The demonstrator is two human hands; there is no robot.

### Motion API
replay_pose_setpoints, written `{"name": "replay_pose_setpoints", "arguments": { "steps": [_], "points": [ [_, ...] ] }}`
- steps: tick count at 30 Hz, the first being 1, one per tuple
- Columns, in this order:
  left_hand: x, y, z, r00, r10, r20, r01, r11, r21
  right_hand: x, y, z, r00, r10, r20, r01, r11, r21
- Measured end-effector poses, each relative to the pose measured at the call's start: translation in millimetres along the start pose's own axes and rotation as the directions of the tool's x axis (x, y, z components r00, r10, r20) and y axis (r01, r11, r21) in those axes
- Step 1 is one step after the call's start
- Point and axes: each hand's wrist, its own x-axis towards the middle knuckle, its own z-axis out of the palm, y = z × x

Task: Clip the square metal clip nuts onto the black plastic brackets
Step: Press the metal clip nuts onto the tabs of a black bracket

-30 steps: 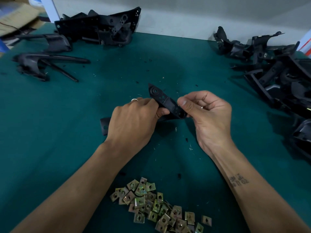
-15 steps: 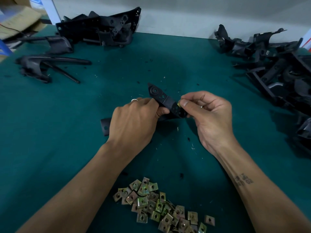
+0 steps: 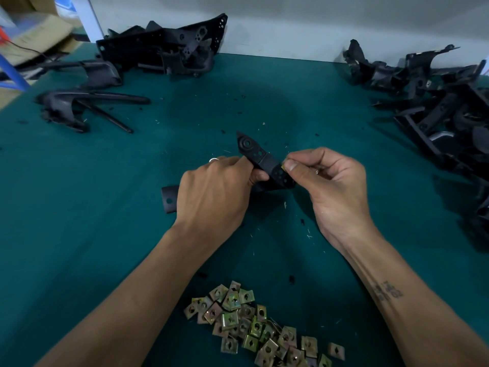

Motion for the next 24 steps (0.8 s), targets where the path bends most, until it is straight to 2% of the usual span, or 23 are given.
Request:
{"name": "replay_pose_setpoints", "arguments": {
  "steps": [9,11,15,18,24],
  "points": [
    [0.5,0.9,-3.3,0.997,-0.021,-0.076,0.019,0.999,-0.029,-6.0,-0.6,9.8,0.999,-0.044,-0.001,0.044,0.999,-0.005],
    [0.3,1.4,-4.3,0.998,-0.027,-0.06,0.026,0.999,-0.02,-7.8,-3.7,10.1,0.999,-0.037,0.019,0.036,0.998,0.051],
    [0.0,0.1,-5.1,0.999,-0.023,-0.043,0.022,0.999,-0.04,-12.2,-11.0,7.4,0.994,0.052,0.095,-0.072,0.972,0.224],
    [-0.5,-1.4,-4.1,1.0,-0.015,-0.024,0.014,0.999,-0.039,-15.0,-12.7,7.8,0.992,0.072,0.107,-0.092,0.978,0.189],
    [-1.8,-4.5,-0.7,0.998,-0.066,-0.015,0.065,0.997,-0.047,-11.6,-14.4,3.1,0.969,0.102,0.226,-0.14,0.978,0.156]
  ]
}}
